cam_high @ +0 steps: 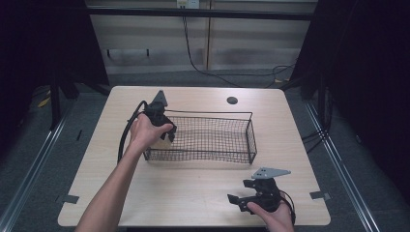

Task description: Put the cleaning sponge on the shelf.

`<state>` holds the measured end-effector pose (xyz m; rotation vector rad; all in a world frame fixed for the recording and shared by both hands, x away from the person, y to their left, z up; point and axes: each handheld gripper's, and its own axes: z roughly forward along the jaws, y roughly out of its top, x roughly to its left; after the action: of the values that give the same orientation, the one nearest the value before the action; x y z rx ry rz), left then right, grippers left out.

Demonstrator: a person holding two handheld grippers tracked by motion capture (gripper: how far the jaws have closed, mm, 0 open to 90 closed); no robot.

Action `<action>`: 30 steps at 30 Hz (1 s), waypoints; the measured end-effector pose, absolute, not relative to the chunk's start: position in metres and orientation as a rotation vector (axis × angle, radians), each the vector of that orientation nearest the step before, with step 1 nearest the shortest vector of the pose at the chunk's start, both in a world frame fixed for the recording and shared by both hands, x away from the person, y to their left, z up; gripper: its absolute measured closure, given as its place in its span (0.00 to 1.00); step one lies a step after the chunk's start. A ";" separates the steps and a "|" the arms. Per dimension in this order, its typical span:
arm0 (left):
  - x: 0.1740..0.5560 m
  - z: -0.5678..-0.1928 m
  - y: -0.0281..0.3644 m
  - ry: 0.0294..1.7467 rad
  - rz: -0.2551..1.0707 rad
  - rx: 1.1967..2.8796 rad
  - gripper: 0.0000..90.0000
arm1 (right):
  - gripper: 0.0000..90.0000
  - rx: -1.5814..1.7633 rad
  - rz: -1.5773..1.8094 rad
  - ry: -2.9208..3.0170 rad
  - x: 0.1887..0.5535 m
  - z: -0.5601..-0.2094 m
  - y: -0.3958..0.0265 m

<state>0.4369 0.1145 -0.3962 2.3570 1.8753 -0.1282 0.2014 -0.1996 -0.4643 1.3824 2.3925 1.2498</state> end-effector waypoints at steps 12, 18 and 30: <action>0.440 -0.415 0.116 1.921 -0.137 2.347 0.30 | 0.18 1.377 1.255 2.393 0.201 -0.464 -0.199; 0.442 -0.421 0.118 1.952 -0.129 2.355 0.30 | 0.18 1.378 1.256 2.393 0.201 -0.464 -0.199; 0.441 -0.432 0.113 1.972 -0.109 2.386 0.29 | 0.19 1.372 1.256 2.397 0.200 -0.464 -0.199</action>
<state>0.4409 0.1134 -0.4320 2.3864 1.9720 -0.1085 0.2004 -0.1992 -0.4635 1.3722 2.3966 1.2555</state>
